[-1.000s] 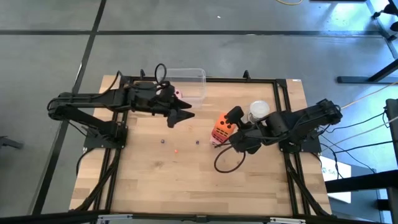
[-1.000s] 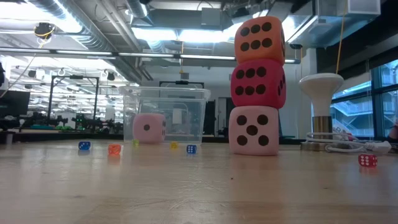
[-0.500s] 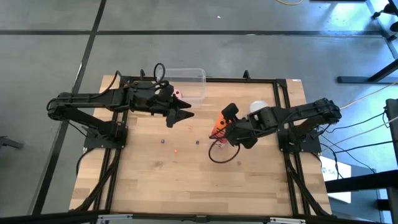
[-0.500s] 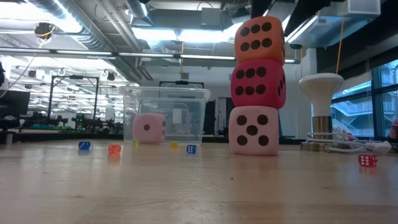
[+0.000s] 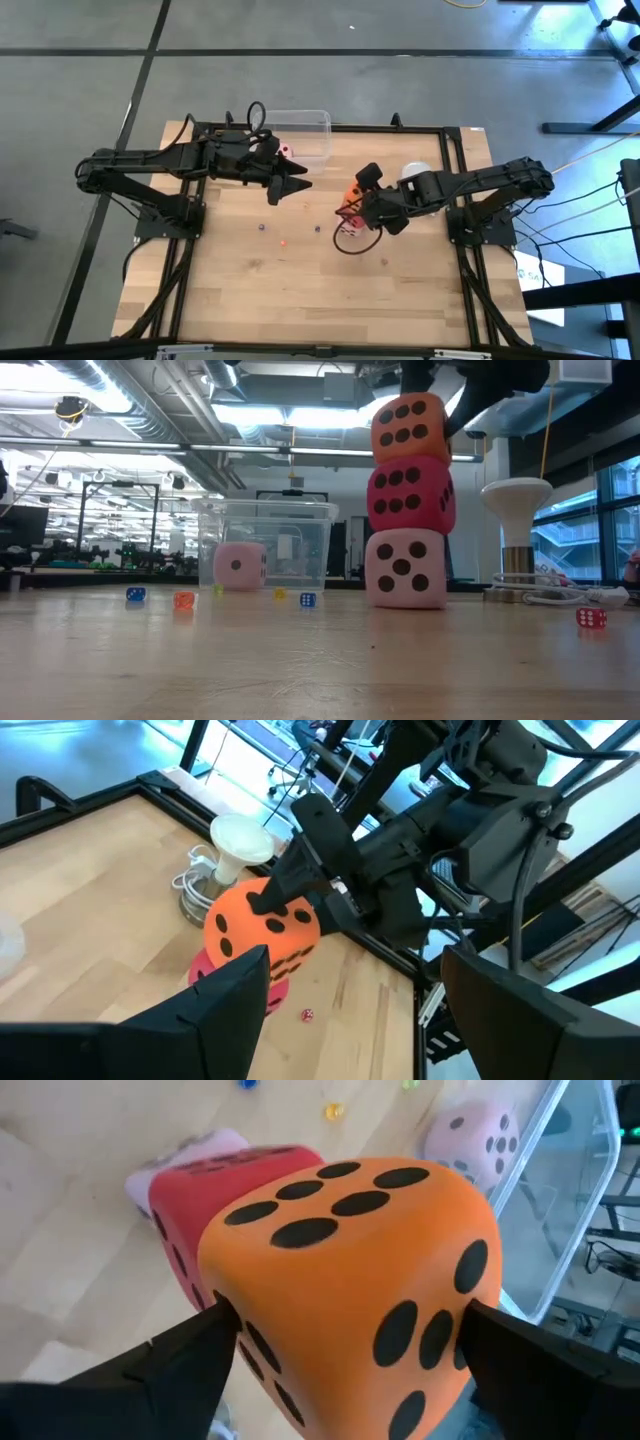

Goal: Pick & Place Dice
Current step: Put the large orange dice into the transparent bin

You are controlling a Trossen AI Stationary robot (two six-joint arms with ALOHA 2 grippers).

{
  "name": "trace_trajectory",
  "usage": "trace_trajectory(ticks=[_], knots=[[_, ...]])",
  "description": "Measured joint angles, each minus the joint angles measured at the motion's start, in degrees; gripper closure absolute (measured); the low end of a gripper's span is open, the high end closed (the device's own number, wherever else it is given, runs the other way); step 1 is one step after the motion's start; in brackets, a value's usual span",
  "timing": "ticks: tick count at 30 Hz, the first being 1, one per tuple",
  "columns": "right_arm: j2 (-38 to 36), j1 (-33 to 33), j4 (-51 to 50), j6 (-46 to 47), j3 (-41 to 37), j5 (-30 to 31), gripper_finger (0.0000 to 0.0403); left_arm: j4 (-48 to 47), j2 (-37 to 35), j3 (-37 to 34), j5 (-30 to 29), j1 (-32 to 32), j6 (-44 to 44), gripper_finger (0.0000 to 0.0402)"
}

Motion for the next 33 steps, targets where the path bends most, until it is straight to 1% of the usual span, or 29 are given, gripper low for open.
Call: trace_trajectory(ticks=[3, 6, 10, 12, 17, 18, 27, 33], knots=[[-0.1, 0.4, 0.6, 1.9, 0.1, -0.5, 0.0063, 0.0, 0.0, 0.0, 0.0, 0.0, 0.0, 0.0119], [-0.1, 0.5, 1.3, 5.3, 0.1, -0.9, 0.0066, 0.0, 0.0, 0.0, 0.0, 0.0, 0.4, 0.0119], [-0.1, 0.6, 1.4, 7.0, 0.1, -0.9, 0.0075, 0.0, 0.0, 0.0, 0.0, 0.0, 0.9, 0.0119], [-0.1, 0.6, 1.6, 7.1, 0.2, -1.2, 0.0090, 0.0, 0.0, 0.0, 0.0, 0.0, 0.9, 0.0119], [-0.1, 1.8, 2.4, 8.4, 0.1, -1.2, 0.0160, 0.0, 0.0, 0.0, 0.0, 0.0, 1.0, 0.0119], [-0.1, 2.0, 2.6, 8.6, 0.1, -1.2, 0.0165, 0.0, 0.0, 0.0, 0.0, 0.0, 1.0, 0.0119], [-0.1, 3.5, 2.8, 14.3, 0.1, -1.2, 0.0169, 0.0, 0.0, 0.0, 0.0, 0.0, 1.0, 0.0119], [-0.1, 4.8, 2.5, 16.2, 0.1, 0.7, 0.0169, 0.0, 0.0, 0.0, 0.0, 0.0, 1.0, 0.0119]])
